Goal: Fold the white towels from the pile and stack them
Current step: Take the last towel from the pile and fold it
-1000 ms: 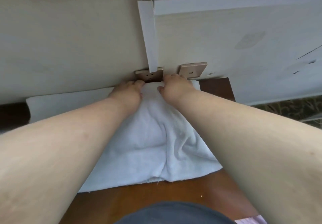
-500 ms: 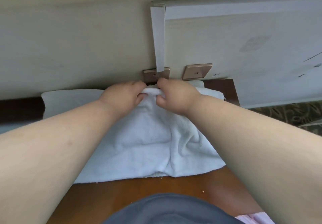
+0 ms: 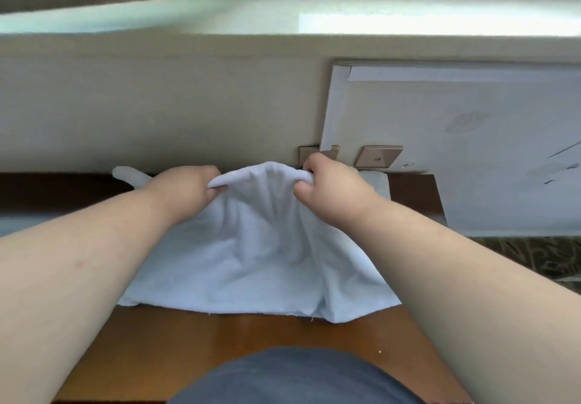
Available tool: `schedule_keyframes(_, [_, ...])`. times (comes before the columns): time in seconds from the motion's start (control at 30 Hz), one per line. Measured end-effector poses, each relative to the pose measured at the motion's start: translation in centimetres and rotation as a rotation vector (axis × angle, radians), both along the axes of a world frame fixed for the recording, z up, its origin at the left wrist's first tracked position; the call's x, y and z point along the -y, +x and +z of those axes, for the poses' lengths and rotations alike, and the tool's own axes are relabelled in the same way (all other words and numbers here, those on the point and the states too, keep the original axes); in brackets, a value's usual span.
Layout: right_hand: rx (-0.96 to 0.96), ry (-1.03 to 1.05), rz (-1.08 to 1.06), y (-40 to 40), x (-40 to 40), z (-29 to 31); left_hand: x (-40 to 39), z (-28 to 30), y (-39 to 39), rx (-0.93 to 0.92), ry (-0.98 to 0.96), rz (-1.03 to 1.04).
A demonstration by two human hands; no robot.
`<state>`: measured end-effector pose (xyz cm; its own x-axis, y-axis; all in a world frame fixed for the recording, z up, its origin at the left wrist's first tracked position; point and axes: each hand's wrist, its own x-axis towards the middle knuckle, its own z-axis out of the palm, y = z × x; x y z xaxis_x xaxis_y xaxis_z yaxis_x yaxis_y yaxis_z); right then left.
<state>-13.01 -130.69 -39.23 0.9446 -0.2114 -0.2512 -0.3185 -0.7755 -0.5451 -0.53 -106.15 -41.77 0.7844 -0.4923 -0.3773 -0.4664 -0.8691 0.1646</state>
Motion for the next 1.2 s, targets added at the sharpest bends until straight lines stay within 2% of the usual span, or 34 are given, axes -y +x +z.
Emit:
schedule_keyframes(0.17, [0.090,0.146,0.092,1.1,-6.0,3.3,-2.4,5.7,-3.3,0.102,-0.233,0.092])
schedule_keyframes(0.3, [0.226,0.215,0.217,1.6,-11.9,6.0,-4.7,10.3,-5.6,0.171,-0.293,0.154])
schedule_keyframes(0.47, [0.314,0.335,0.255,1.7,-19.1,9.5,-11.2,14.7,-7.9,0.256,-0.364,0.252])
schedule_keyframes(0.73, [0.375,0.334,0.250,0.2,-34.8,12.3,-25.9,18.6,-10.7,0.400,-0.323,0.263])
schedule_keyframes(0.97, [0.493,0.296,0.235,-1.4,-49.5,13.6,-40.0,20.6,-12.4,0.451,-0.325,0.243])
schedule_keyframes(1.2, [0.525,0.352,0.293,0.1,-59.7,14.3,-50.1,22.0,-11.3,0.498,-0.303,0.256])
